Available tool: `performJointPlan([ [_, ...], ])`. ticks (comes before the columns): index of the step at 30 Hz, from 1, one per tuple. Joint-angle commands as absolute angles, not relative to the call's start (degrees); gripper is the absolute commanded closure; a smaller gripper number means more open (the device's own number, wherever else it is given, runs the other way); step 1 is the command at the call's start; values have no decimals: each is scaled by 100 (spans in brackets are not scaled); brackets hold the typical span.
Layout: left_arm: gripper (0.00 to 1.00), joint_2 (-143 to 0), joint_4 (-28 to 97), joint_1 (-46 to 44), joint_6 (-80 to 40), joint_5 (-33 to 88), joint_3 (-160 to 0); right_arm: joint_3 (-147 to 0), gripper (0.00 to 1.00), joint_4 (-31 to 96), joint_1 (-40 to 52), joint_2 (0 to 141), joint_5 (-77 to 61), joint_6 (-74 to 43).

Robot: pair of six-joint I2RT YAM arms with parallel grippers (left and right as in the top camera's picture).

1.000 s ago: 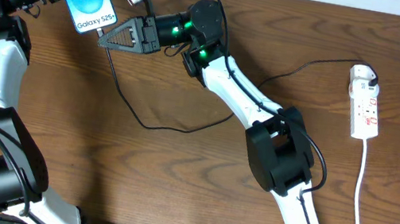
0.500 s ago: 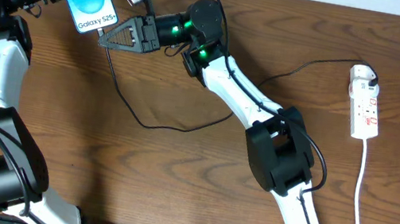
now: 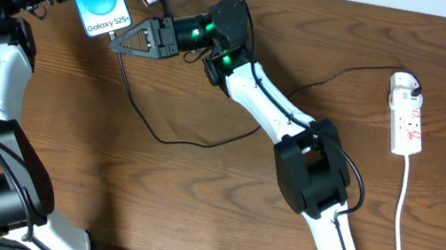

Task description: Plug charger to phone and switch on socket

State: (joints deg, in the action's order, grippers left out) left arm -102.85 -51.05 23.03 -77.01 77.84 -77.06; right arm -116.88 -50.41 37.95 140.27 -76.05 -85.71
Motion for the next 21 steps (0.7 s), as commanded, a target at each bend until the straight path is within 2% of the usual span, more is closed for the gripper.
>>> performJointPlan([
  [1, 93, -10158, -5155, 2189, -7690, 8038, -7784, -11745, 99, -5039, 3747, 13909, -7094, -8654],
  [4, 93, -10158, -5155, 2189, -7690, 8036, -7784, -11745, 98, -5039, 3736, 13909, -7177, -8654],
  [5, 93, -10158, -5155, 2189, -7693, 8034, -7784, -11745, 93, -5039, 3732, 13909, -7220, -8654],
  [7, 93, -10158, -5155, 2189, -7693, 8014, -7784, -11745, 79, -5039, 3717, 13909, -7286, -8656],
  [9, 93, -10158, -5155, 2189, -7693, 7985, -7784, -11745, 50, -5041, 3710, 13909, -7349, -8654],
  [12, 93, -10158, -5155, 2196, -7693, 7911, -7784, -11745, 25, -5054, 3710, 13909, -7439, -8654],
  [14, 93, -10158, -5155, 2196, -7693, 7881, -7784, -11745, 16, -5054, 3706, 13909, -7478, -8654],
  [19, 93, -10158, -5155, 2252, -7695, 7863, -7784, -11745, 9, -5054, 3640, 13909, -7518, -8648],
  [21, 93, -10158, -5153, 2316, -7765, 7863, -7784, -11745, 1, -5050, 3588, 13909, -7518, -8602],
])
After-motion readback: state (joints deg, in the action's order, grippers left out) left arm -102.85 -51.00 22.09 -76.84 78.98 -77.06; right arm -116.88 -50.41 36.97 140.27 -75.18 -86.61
